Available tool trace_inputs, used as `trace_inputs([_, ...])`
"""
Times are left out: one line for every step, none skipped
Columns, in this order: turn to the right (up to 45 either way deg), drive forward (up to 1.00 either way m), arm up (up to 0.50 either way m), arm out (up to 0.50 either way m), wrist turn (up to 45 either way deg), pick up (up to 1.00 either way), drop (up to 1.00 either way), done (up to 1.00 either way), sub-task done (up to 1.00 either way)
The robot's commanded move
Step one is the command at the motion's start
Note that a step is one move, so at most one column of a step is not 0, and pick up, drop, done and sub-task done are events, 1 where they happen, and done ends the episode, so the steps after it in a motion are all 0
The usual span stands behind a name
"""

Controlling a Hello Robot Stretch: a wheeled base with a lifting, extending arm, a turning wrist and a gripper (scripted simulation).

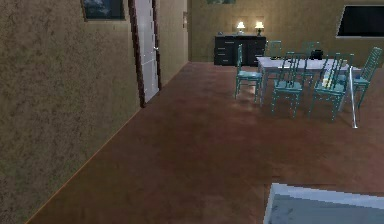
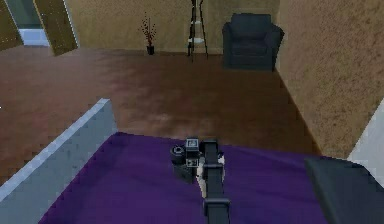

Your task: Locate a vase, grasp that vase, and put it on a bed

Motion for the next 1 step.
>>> trace_inputs([0.0,0.00,0.00,0.00,0.0,0.00,0.00,1.00,0.00])
